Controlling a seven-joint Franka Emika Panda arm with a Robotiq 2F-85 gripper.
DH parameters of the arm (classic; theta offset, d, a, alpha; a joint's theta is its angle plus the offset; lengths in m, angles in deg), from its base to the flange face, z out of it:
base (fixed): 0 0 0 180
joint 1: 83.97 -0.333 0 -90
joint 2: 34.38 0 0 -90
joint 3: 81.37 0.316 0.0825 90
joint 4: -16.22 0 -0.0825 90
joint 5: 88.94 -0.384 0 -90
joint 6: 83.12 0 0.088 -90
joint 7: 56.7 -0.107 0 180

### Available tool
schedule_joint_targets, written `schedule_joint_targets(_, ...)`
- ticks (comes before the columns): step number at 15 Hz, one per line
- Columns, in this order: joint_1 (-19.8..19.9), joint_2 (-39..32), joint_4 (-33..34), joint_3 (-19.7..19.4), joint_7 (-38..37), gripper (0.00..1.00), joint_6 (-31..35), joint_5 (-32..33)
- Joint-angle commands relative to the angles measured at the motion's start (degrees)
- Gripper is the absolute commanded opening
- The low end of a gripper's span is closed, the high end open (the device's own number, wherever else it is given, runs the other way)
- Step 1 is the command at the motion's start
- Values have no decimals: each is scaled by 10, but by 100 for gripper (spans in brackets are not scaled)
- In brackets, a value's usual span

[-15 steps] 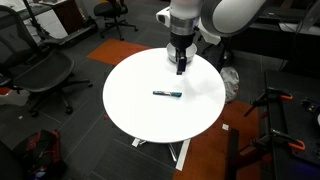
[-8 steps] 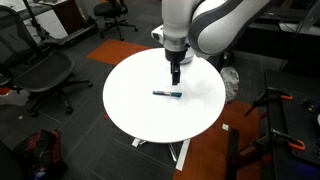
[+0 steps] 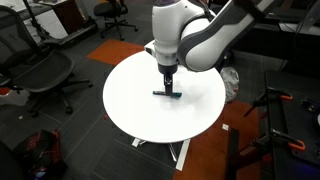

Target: Put the marker inside the grey bowl

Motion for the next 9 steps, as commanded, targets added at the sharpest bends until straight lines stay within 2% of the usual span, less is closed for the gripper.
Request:
schedule_joint_targets(1,-7,-32,40,-1,-14,100,3,-5)
schedule_joint_targets(7,-6,-68,77,-2,-13,100,-4,-7)
schedule_joint_targets(8,-5,-72,81,-1,-12,75,-4,-8)
schedule_joint_targets(9,-6,-76,85,-2,-12,74,-3,-6)
